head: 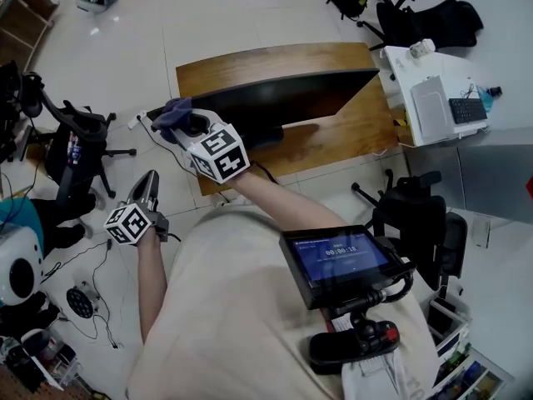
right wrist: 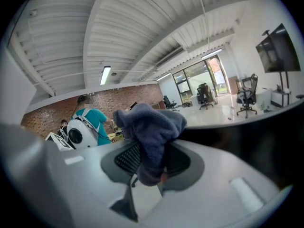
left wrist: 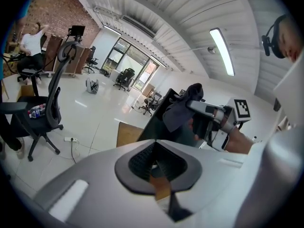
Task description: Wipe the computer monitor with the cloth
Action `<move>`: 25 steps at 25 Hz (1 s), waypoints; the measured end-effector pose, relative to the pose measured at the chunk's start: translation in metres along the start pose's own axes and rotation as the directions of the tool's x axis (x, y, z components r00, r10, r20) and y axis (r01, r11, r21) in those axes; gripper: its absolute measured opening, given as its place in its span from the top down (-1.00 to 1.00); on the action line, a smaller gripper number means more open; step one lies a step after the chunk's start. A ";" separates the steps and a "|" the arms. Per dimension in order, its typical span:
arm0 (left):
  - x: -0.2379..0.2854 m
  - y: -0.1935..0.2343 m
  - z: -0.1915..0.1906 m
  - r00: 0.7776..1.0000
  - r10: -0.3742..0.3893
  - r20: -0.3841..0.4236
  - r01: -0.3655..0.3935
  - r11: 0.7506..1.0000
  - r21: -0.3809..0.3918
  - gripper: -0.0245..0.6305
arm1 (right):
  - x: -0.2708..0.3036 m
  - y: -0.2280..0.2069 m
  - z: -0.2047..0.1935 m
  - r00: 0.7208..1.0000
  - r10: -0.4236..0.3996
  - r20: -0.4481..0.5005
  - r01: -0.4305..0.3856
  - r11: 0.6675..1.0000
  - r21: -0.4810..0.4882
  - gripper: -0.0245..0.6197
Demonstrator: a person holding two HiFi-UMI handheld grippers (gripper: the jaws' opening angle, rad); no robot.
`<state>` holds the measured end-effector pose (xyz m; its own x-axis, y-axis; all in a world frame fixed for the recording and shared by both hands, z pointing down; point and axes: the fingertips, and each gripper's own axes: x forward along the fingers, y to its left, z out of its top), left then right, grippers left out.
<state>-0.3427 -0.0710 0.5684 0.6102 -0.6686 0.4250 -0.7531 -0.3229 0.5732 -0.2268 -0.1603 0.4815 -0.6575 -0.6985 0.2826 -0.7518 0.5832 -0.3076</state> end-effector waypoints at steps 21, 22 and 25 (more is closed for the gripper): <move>0.074 -0.086 -0.021 0.999 -0.020 -0.036 0.021 1.000 0.015 0.93 | -0.113 -0.124 0.008 0.996 -0.090 0.018 0.089 0.995 0.038 0.56; 0.076 -0.090 -0.023 0.999 -0.022 -0.038 0.022 1.000 0.015 0.93 | -0.119 -0.130 0.008 0.995 -0.098 0.018 0.097 0.995 0.036 0.56; 0.082 -0.096 -0.025 0.999 -0.026 -0.040 0.026 0.999 0.022 0.93 | -0.134 -0.149 0.009 0.992 -0.124 0.027 0.123 0.992 0.032 0.56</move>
<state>-0.2142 -0.0780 0.5656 0.6385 -0.6331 0.4376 -0.7418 -0.3549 0.5690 -0.0261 -0.1577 0.4818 -0.5575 -0.7763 0.2942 -0.8251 0.4792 -0.2992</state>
